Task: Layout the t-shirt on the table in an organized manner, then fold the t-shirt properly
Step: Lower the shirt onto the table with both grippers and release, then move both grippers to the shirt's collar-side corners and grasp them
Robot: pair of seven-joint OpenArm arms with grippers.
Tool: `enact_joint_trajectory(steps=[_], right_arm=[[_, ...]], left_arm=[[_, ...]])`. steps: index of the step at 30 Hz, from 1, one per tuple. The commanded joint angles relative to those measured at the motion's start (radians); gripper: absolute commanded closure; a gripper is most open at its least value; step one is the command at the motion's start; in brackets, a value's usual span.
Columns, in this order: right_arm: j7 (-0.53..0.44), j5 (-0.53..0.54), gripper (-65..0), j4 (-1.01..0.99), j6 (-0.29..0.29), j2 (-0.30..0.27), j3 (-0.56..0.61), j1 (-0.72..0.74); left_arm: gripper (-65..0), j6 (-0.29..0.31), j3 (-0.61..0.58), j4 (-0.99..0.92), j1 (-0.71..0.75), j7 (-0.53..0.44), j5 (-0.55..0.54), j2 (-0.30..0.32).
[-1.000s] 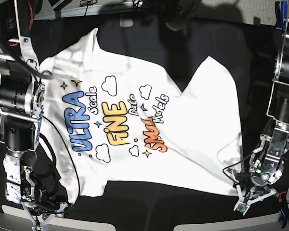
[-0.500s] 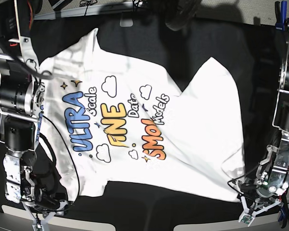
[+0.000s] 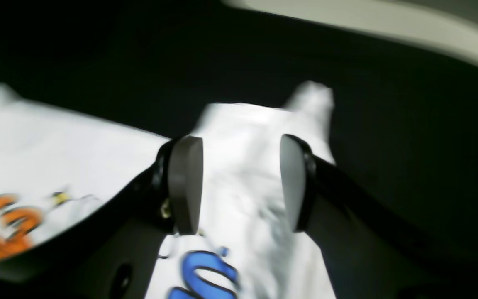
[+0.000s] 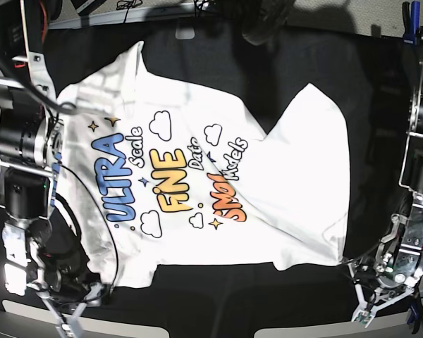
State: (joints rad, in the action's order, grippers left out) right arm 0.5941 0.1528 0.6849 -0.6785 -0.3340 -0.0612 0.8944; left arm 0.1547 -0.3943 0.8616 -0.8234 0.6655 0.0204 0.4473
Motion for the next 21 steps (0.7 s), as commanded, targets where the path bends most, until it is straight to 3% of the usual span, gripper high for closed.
enact_joint_trajectory(steps=[1,4,7,11,16,21], right_arm=[[-0.012,0.048,-29.0,0.049,-0.006,-0.017,-0.004,0.043],[0.043,0.095,-29.0,0.145,-0.006,-0.032,-0.004,0.018],[0.074,0.094,-29.0,0.256,-0.006,-0.04,-0.004,-0.023],[0.135,0.094,-29.0,0.425,-0.006,-0.044,-0.004,-0.128],[0.149,0.084,-29.0,0.62,-0.006,-0.046,-0.018,-0.319],[0.149,0.056,-29.0,0.798,-0.005,-0.048,-0.087,-0.534]], left_arm=[[-20.2,-0.016,0.006,0.027,-0.043,-0.013,0.003,0.021],[-19.9,-0.015,0.006,0.058,-0.041,0.023,0.004,0.037],[-15.4,-0.015,0.006,0.103,-0.038,0.095,0.002,0.038],[-15.0,-0.011,0.006,0.234,0.011,0.149,-0.045,0.038],[-15.0,-0.011,0.006,0.522,0.164,0.219,-0.063,0.039],[-15.0,-0.035,0.006,0.821,0.361,0.307,-0.006,0.047]])
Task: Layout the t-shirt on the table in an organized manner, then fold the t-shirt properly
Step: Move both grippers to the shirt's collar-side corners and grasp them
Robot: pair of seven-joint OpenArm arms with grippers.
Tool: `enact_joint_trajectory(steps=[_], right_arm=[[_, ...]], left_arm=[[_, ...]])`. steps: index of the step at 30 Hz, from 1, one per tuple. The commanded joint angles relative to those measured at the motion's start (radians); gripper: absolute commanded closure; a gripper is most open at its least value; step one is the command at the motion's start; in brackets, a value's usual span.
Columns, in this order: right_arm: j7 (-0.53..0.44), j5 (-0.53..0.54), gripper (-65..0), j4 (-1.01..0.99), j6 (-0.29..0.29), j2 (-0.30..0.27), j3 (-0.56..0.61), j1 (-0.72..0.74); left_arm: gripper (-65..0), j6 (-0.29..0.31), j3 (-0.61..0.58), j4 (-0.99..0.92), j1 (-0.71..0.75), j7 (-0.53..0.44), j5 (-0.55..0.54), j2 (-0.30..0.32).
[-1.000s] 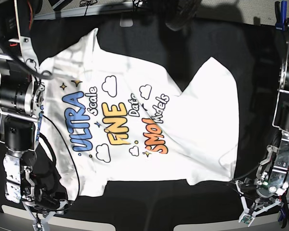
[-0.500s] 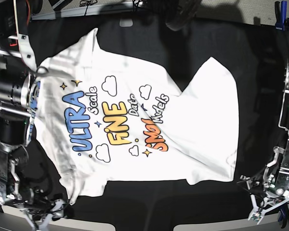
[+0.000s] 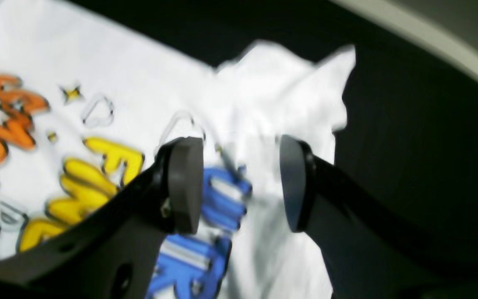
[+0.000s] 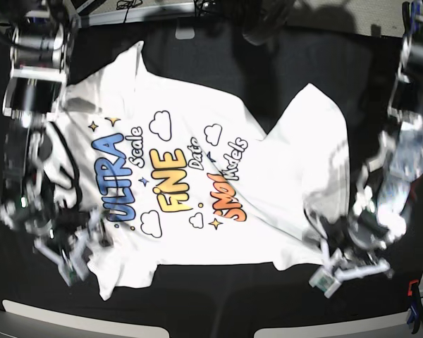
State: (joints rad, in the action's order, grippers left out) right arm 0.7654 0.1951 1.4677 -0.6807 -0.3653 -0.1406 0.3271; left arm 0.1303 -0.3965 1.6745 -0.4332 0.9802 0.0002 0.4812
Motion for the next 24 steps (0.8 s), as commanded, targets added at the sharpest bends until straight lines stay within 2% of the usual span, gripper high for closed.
enact_joint_trajectory(steps=[1,5,10,13,19,24], right_arm=[[-0.023,0.014,-29.0,0.055,-0.003,-0.017,-0.027,-0.014],[-0.024,0.019,-29.0,0.22,-0.003,-0.017,-0.118,-0.203],[-0.024,0.039,-29.0,0.404,-0.002,-0.017,-0.225,-0.399],[-0.023,0.078,-29.0,0.487,-0.002,-0.017,-0.267,-0.495],[-0.024,0.105,-29.0,0.583,-0.002,-0.017,-0.272,-0.674],[-0.024,0.101,-29.0,0.597,-0.002,-0.017,-0.272,-0.729]], left_arm=[[-15.0,-0.049,0.009,0.06,0.016,0.008,0.014,0.019],[-15.0,-0.132,0.009,0.249,0.222,0.01,0.018,0.057],[-15.0,-0.126,0.009,0.48,0.472,-0.04,0.026,0.094],[-15.0,-0.111,0.009,0.56,0.582,-0.033,0.037,0.096],[-15.0,-0.069,0.009,0.57,0.748,-0.015,0.051,0.096],[-15.0,-0.071,0.009,0.567,0.876,-0.129,0.055,0.096]])
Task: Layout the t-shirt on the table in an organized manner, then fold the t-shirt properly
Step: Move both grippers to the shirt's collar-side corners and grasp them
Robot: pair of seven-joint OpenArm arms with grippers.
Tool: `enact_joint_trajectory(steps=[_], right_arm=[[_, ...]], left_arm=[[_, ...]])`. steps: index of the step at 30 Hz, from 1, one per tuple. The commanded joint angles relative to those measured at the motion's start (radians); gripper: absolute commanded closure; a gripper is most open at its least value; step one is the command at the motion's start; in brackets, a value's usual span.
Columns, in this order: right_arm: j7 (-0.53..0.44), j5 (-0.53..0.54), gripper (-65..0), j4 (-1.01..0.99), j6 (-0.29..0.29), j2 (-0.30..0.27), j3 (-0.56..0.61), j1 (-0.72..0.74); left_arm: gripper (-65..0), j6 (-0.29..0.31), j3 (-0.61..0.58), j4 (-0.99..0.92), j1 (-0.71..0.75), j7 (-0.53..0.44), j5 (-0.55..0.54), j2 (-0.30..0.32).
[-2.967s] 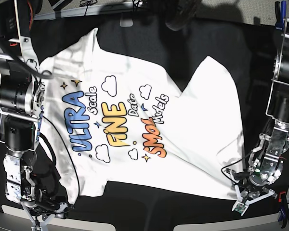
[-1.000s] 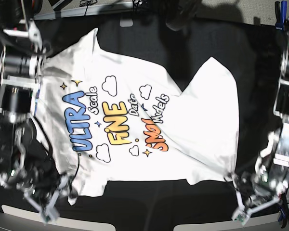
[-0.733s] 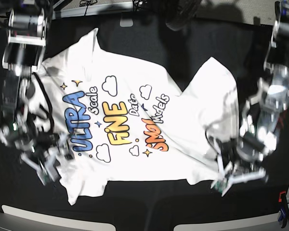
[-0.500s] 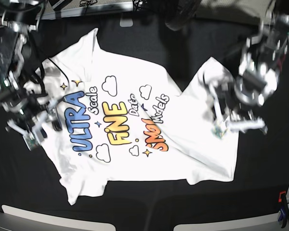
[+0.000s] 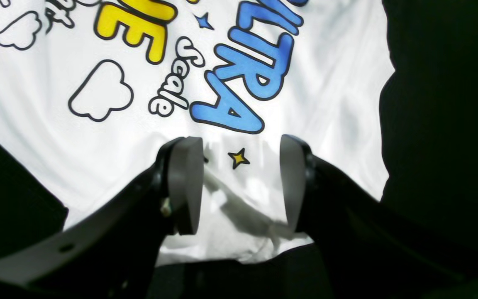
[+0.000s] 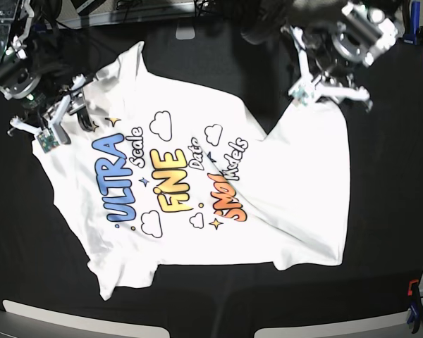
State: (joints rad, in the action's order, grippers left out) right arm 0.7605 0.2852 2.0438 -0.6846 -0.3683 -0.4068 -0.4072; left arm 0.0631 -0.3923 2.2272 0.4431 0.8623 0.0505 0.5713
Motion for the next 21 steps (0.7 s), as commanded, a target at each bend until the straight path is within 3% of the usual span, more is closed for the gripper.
enact_joint_trajectory(steps=[1,4,10,14,18,21], right_arm=[[-0.019,0.01,-29.0,0.021,0.002,-0.014,-0.005,0.005],[-0.019,0.011,-29.0,0.021,0.003,-0.014,-0.005,0.005],[-0.018,0.039,-29.0,0.021,-0.014,-0.027,-0.005,0.005],[-0.019,0.076,-29.0,0.021,-0.014,-0.043,-0.005,0.008],[-0.019,0.09,-29.0,0.021,-0.014,-0.045,-0.005,0.008],[-0.019,0.09,-29.0,0.021,-0.014,-0.045,-0.005,0.008]], left_arm=[[-15.1,-0.004,0.005,0.008,0.018,-0.046,0.026,0.006],[-16.3,-0.008,0.005,-0.042,0.05,-0.138,0.118,0.006],[-27.1,-0.007,0.005,-0.253,0.047,-0.251,0.183,0.005],[-27.1,-0.011,0.005,-0.324,0.02,-0.222,0.218,-0.019],[-27.1,-0.034,0.005,-0.323,-0.011,-0.219,0.356,-0.063],[-27.1,-0.033,0.005,-0.323,-0.013,-0.22,0.367,-0.078]])
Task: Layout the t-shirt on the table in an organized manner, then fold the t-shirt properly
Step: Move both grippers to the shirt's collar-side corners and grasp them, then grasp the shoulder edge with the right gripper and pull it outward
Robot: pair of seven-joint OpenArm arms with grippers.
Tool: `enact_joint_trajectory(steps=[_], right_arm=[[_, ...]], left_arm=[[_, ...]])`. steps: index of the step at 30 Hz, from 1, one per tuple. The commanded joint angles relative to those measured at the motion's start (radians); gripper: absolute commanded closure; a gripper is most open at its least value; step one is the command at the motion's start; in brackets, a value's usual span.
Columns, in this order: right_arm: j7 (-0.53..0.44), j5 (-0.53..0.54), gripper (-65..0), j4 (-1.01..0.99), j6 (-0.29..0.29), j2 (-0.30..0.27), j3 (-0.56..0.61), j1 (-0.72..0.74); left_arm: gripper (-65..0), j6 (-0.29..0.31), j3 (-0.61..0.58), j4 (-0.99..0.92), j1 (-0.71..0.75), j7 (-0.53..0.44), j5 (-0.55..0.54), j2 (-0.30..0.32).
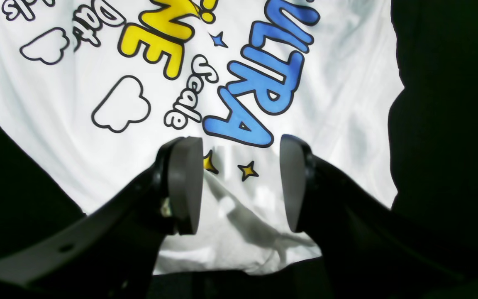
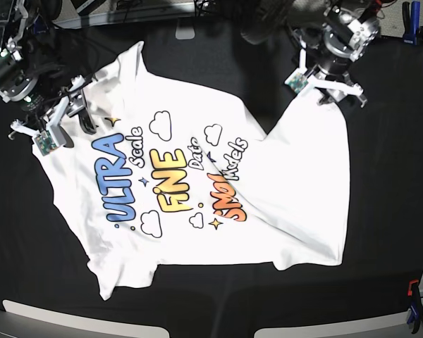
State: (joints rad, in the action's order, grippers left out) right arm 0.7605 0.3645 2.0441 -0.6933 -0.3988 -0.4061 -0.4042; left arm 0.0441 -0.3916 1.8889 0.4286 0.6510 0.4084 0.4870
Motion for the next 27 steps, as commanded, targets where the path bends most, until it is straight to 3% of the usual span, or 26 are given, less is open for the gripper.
enact_joint_trajectory(steps=[1,14,17,18,20,27], right_arm=[[-0.019,0.01,-29.0,0.021,-0.005,-0.014,-0.006,0.005],[-0.04,0.014,-29.0,0.021,-0.005,-0.014,-0.006,0.005],[-0.039,0.021,-29.0,0.021,-0.005,-0.014,-0.006,0.005],[-0.037,0.035,-29.0,0.021,-0.005,-0.014,-0.006,0.005],[-0.037,0.068,-29.0,0.021,-0.005,-0.014,-0.006,0.005],[-0.047,0.116,-29.0,0.02,-0.005,-0.014,-0.006,0.006]], left_arm=[[-27.1,-0.014,0.004,0.014,0.002,-0.008,0.01,0.007],[-26.6,-0.014,0.004,-0.078,-0.036,-0.053,0.011,0.006],[-20.2,-0.014,0.004,-0.078,-0.054,-0.05,0.01,0.006],[-15.8,-0.015,0.004,-0.078,-0.055,-0.05,0.01,0.006],[-0.6,-0.015,0.004,-0.078,-0.054,-0.049,0.009,0.006],[0.0,-0.015,0.004,-0.067,-0.054,-0.012,0.01,0.007]])
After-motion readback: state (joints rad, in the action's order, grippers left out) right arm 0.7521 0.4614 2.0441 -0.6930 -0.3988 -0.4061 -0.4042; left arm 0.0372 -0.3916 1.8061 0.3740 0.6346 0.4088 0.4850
